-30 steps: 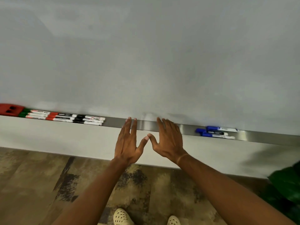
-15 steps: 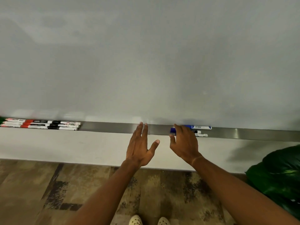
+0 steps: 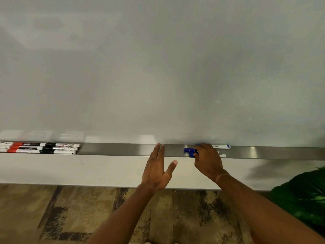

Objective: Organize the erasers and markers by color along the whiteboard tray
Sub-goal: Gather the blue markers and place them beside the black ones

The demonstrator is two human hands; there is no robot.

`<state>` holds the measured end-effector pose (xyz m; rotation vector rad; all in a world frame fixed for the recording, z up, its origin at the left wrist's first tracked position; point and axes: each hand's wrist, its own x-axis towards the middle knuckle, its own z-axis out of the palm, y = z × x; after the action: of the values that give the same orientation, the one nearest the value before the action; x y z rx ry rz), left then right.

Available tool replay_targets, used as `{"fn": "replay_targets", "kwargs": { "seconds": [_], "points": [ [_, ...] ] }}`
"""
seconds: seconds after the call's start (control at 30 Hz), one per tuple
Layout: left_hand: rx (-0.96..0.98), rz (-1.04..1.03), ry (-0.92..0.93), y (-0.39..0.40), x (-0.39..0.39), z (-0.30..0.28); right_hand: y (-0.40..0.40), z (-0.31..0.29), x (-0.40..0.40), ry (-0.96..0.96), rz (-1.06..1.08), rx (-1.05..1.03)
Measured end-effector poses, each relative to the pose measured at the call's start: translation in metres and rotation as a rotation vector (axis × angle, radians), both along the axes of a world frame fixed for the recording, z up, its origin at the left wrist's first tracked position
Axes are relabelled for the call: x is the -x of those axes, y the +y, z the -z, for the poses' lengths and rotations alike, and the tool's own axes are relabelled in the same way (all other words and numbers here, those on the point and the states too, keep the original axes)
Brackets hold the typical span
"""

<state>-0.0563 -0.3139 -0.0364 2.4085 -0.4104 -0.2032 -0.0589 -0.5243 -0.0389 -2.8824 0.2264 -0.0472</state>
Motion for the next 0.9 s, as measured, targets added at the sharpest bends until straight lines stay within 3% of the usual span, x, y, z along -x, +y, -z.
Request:
{"fn": "replay_targets", "kwargs": {
  "seconds": [0.47,0.6,0.73,0.9],
  "points": [
    [0.153,-0.040,0.084,0.007,-0.011,0.005,0.023,-0.004,-0.033,0.091,-0.113,0.140],
    [0.393,-0.150,0.187,0.003,-0.012,0.004,0.031,-0.017,-0.038,-0.048,-0.163,0.070],
    [0.753,-0.247,0.448,-0.008,-0.017,-0.004,0.056,-0.045,-0.039,-0.207,-0.175,-0.105],
    [0.927,-0.230,0.473,-0.022,-0.024,-0.013,0.086,-0.068,-0.031,-0.218,-0.092,-0.380]
  ]
}}
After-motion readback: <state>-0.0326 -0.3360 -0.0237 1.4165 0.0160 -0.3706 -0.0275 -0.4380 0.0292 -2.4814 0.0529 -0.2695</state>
